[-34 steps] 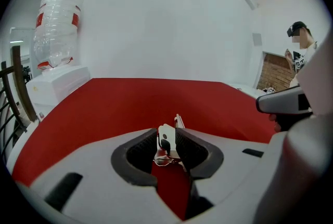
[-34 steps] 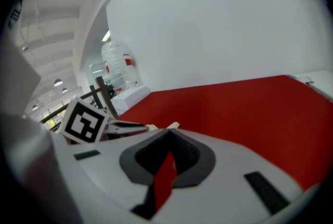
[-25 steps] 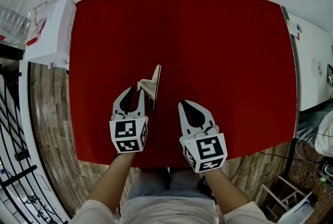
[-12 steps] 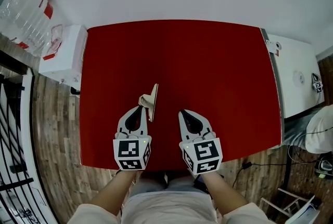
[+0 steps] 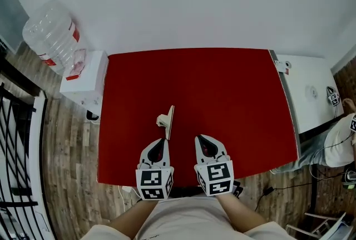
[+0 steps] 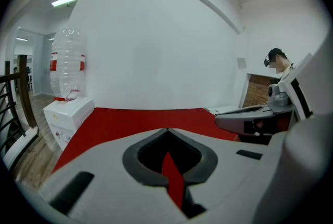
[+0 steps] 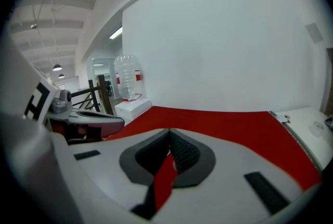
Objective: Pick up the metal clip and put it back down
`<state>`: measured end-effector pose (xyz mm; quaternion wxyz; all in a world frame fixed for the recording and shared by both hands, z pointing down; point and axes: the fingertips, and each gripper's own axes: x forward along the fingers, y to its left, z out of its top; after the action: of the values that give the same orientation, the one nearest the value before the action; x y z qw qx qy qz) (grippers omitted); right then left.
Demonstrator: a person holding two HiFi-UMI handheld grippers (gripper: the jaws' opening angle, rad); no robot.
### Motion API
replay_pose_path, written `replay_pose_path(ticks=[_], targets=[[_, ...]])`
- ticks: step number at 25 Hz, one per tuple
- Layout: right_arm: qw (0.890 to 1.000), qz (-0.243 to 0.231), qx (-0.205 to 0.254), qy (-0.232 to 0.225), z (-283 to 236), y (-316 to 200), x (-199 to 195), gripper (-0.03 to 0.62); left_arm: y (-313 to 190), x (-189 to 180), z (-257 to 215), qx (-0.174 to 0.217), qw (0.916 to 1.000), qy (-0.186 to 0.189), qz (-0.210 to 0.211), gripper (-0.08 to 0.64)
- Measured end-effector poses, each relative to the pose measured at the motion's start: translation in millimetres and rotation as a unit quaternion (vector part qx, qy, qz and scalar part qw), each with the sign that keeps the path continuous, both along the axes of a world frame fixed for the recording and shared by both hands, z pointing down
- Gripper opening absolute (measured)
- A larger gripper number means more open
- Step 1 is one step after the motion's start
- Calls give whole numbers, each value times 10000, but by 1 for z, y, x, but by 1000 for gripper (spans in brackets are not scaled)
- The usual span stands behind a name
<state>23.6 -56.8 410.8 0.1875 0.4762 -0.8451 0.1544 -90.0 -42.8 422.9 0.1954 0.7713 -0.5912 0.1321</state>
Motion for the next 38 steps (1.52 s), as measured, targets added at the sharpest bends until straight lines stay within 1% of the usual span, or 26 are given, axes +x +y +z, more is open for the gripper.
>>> replay_pose_path(ticks=[6,10,14,19,38], targets=[[9995,192,-131,-213,-1,14,9,6,16,-7,-15,197,9996,-85,-165,6],[9995,148,-142,-253,-2,14,8,6,11,-12,-26,348,9989,-109,-284,6],[9994,127,-69,-299,-10,15,6,6,8,-11,-37,448,9985,-126,-280,6],[9996,58,3,-287,-16,13,5,6,11,-10,-38,427,9986,-126,-300,6],[9994,-112,-13,-316,-19,25,5,6,25,-1,-37,411,9987,-102,-277,6]])
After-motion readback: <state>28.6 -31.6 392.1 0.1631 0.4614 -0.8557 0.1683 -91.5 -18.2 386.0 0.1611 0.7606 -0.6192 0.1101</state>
